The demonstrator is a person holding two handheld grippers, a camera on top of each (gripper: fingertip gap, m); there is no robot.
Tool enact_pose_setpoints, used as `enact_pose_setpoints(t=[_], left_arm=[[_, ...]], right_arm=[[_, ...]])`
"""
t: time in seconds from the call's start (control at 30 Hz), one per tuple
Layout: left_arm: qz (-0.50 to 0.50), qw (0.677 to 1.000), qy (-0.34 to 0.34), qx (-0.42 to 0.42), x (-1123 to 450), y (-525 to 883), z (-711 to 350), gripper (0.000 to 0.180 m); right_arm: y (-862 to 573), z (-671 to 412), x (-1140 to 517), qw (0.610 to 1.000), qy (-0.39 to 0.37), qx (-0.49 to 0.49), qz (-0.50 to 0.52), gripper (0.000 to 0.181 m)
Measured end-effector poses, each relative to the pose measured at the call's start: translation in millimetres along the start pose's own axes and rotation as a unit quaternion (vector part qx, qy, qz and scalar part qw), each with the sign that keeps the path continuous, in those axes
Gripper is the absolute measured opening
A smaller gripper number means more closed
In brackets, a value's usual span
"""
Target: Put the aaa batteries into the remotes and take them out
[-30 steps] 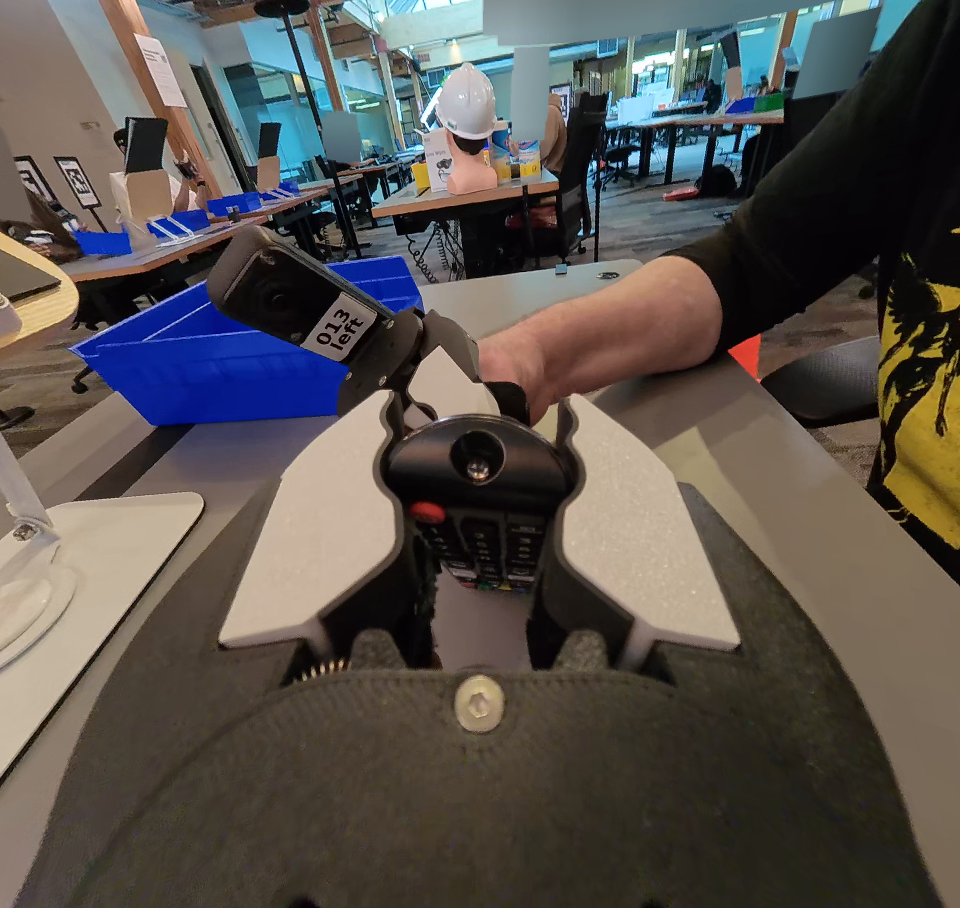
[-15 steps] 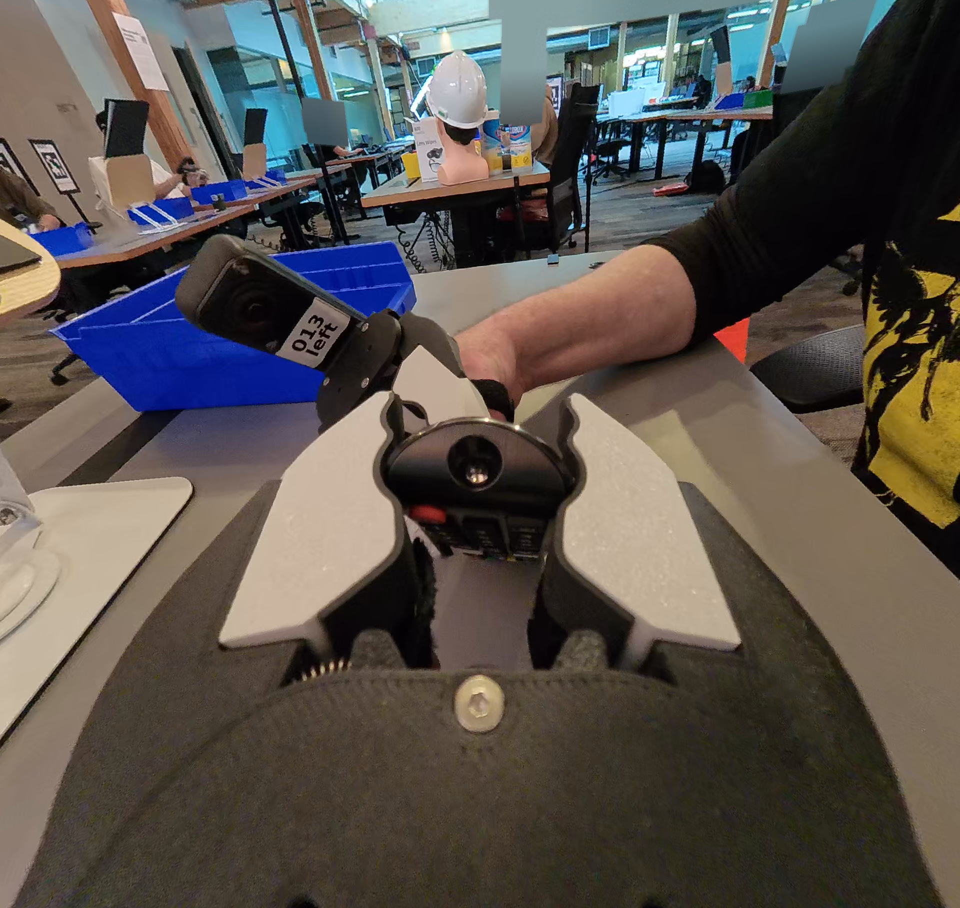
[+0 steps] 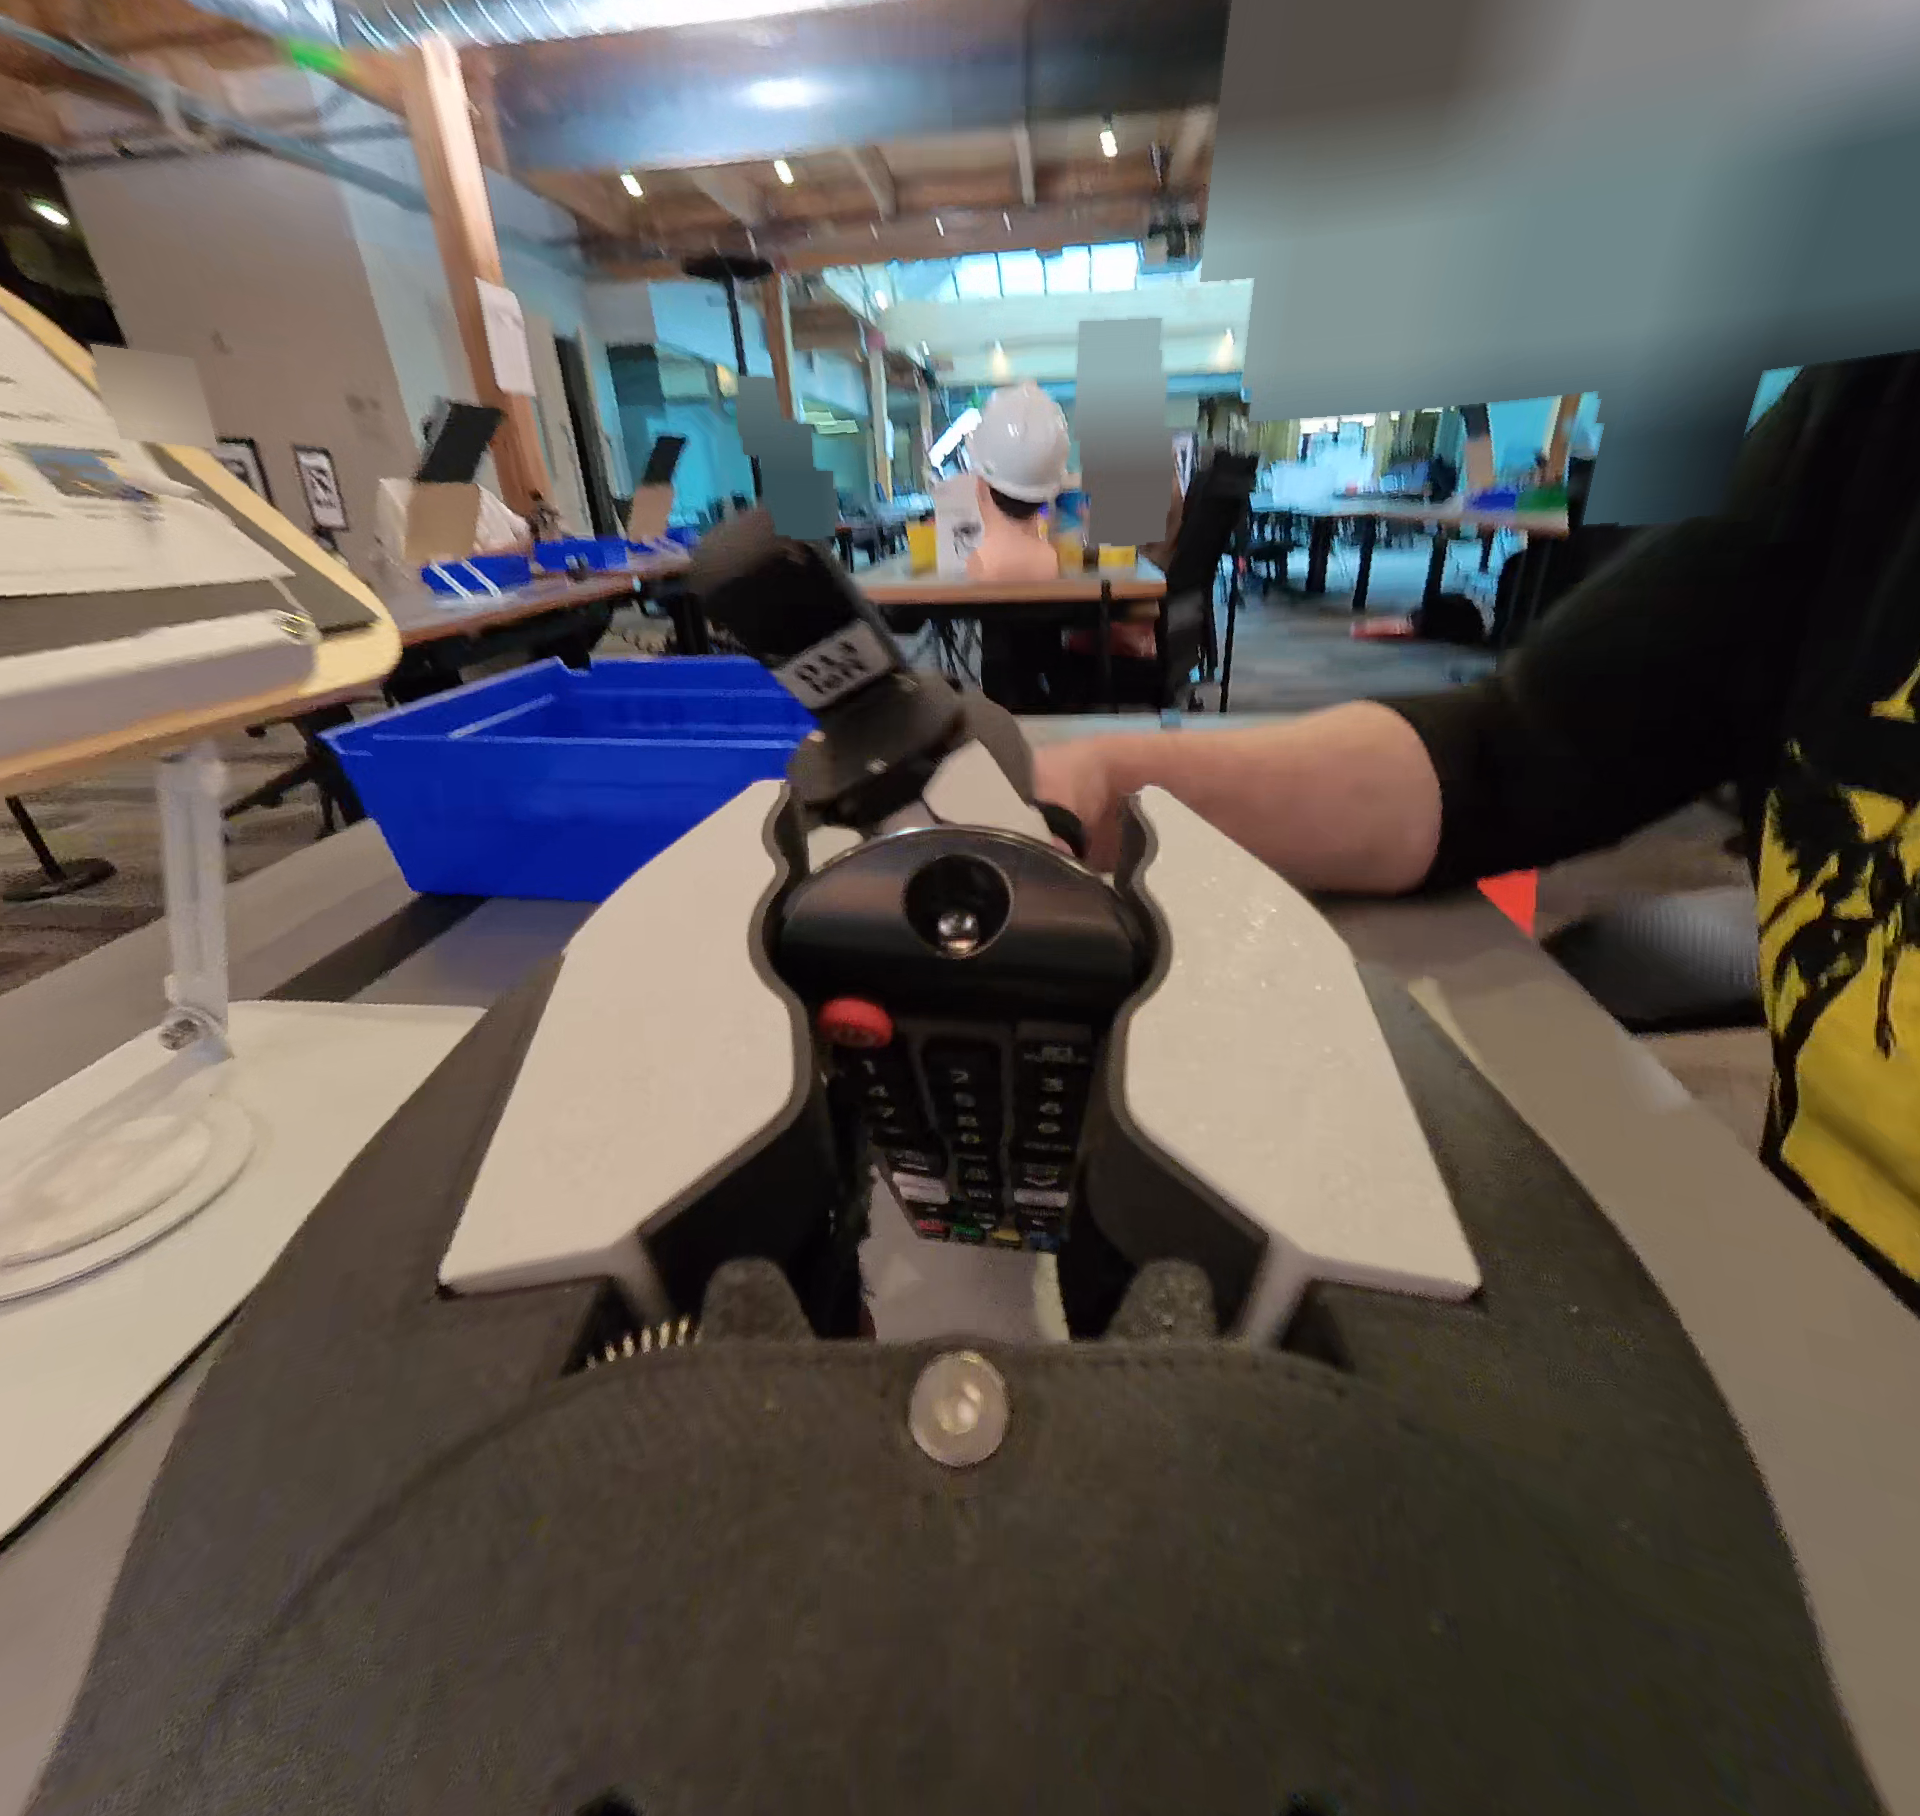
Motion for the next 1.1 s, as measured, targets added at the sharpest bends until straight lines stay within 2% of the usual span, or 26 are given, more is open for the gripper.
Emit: enact_pose_setpoints(t=[0.13,0.2,0.3,0.47,0.5,0.57,0.7,0.8,0.93,1.07,1.1], left_arm=[[-0.016,0.996,-0.077,0.035,10.6,8.6,-16.6,0.059],[-0.014,0.995,-0.094,0.038,6.7,5.2,-22.5,0.058],[0.001,0.993,-0.112,0.041,-4.2,-3.5,-28.1,0.058],[-0.008,0.996,-0.094,0.006,-3.5,-10.2,-38.8,0.059],[-0.014,0.996,-0.084,0.002,-3.1,-10.2,-38.6,0.060],[-0.018,0.998,-0.056,-0.017,-4.8,-13.0,-36.5,0.074],[-0.010,0.999,-0.006,-0.032,-8.8,-19.6,-30.9,0.079],[-0.019,0.996,0.060,-0.063,-6.9,-20.2,-24.9,0.079],[-0.046,0.974,0.175,-0.135,-6.6,-19.9,-17.0,0.076],[-0.035,0.940,0.286,-0.184,-14.0,-23.3,-3.2,0.072],[-0.034,0.934,0.299,-0.192,-15.5,-23.6,0.4,0.072]], right_arm=[[13.0,0.8,-23.0,0.991,0.073,0.072,0.090,0.082],[18.4,1.4,-42.9,0.983,0.099,0.108,0.107,0.078],[20.8,4.9,-61.6,0.976,0.141,0.127,0.105,0.059],[33.5,-5.8,-49.5,0.980,0.113,0.129,0.096,0.057],[34.9,-7.7,-45.4,0.979,0.117,0.134,0.102,0.057],[40.8,-9.6,-40.9,0.980,0.119,0.136,0.085,0.057],[44.6,-11.7,-37.3,0.979,0.119,0.137,0.091,0.057],[47.3,-14.4,-26.7,0.967,0.164,0.150,0.126,0.056],[49.0,-12.7,-9.3,0.944,0.260,0.132,0.153,0.056],[49.2,-13.1,-2.0,0.944,0.279,0.121,0.132,0.054],[50.6,-14.7,-1.9,0.951,0.263,0.117,0.114,0.028]])
Point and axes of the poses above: each gripper's, where its closed fingertips meet, x back along the fingers, z out of its underside, y = z × x across the jaws, the point moved 7 cm from there along x, back along the fingers, and after that the axes turned 3 degrees about -y, right-handed, at the moved point
